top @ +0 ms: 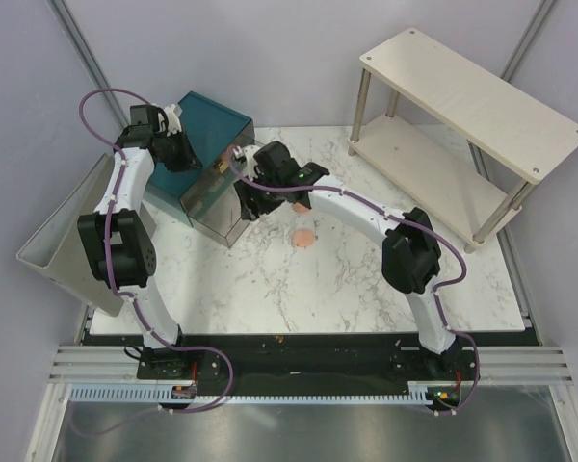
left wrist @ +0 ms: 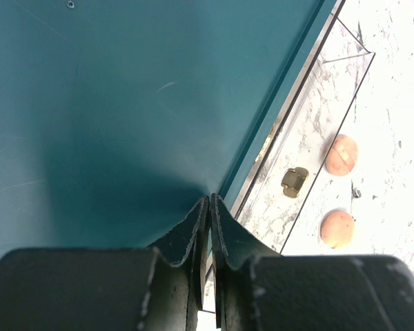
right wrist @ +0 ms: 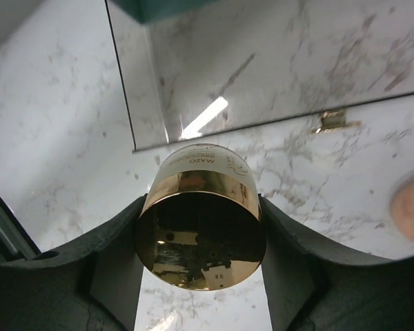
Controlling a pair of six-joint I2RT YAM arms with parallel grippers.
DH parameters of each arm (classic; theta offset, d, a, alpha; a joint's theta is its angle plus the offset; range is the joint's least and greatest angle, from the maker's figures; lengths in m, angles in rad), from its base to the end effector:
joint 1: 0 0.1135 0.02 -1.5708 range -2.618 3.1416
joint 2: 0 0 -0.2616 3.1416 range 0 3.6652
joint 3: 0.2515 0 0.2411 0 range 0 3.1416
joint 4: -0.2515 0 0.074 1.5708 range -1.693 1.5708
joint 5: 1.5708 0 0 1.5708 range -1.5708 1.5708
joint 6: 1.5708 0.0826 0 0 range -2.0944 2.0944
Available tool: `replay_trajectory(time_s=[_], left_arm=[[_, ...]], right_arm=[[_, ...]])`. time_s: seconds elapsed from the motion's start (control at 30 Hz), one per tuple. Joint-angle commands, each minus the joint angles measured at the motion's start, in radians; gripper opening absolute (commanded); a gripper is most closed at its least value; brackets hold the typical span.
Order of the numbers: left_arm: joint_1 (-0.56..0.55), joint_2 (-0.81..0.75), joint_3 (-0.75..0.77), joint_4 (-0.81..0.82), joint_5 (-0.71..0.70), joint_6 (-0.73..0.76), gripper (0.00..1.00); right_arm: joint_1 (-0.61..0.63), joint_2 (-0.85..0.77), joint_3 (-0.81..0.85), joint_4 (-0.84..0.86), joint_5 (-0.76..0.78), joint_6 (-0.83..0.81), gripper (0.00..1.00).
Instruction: Organize the makeup
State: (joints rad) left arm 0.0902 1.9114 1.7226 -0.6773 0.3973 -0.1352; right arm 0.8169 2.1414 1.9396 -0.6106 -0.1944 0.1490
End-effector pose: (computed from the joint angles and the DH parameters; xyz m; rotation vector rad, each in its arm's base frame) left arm 0.4464 0.0083 0.2608 -0.0934 2.4065 -0.5032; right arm 0.3366 0.3818 0.2331 -0.9015 2.3053 0.6713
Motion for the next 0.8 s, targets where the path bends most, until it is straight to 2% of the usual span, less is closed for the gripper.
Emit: replay_trajectory(time_s=[0.0, 0.17, 0.27, 0.5, 0.6, 0.63, 0.7, 0.77], left_arm=[[-0.020, 0.084, -0.074, -0.219, -0.006, 0.034, 0.14], [-0.020, 0.084, -0.074, -0.219, -0.003, 0.034, 0.14], [-0.018, 0.083, -0.077, -0.219, -0.003, 0.036, 0.14], [-0.018, 0.081, -0.083, -0.219, 0.000, 0.031, 0.14], [-0.018, 0.081, -0.081, -0.219, 0.002, 0.032, 0.14], [-0.020, 0.081, -0.081, -0.219, 0.002, 0.032, 0.14], [-0.018, 0.081, -0.081, -0.219, 0.002, 0.032, 0.14], [-0.018, 0.081, -0.081, -0.219, 0.002, 0.032, 0.14]], right_arm=[[-0.042, 0.023, 0.133, 0.169, -0.025, 0.104, 0.00], [-0.055, 0.133, 0.293, 0.184, -0.010, 0.155, 0.00], [-0.051, 0.186, 0.335, 0.210, 0.009, 0.175, 0.00], [-0.048, 0.259, 0.337, 0.258, 0.001, 0.205, 0.01], [-0.042, 0.272, 0.328, 0.258, 0.000, 0.204, 0.13], [-0.039, 0.275, 0.323, 0.258, -0.002, 0.204, 0.22], [-0.036, 0.281, 0.321, 0.258, -0.007, 0.204, 0.33], [-0.030, 0.285, 0.315, 0.258, -0.004, 0.205, 0.55]])
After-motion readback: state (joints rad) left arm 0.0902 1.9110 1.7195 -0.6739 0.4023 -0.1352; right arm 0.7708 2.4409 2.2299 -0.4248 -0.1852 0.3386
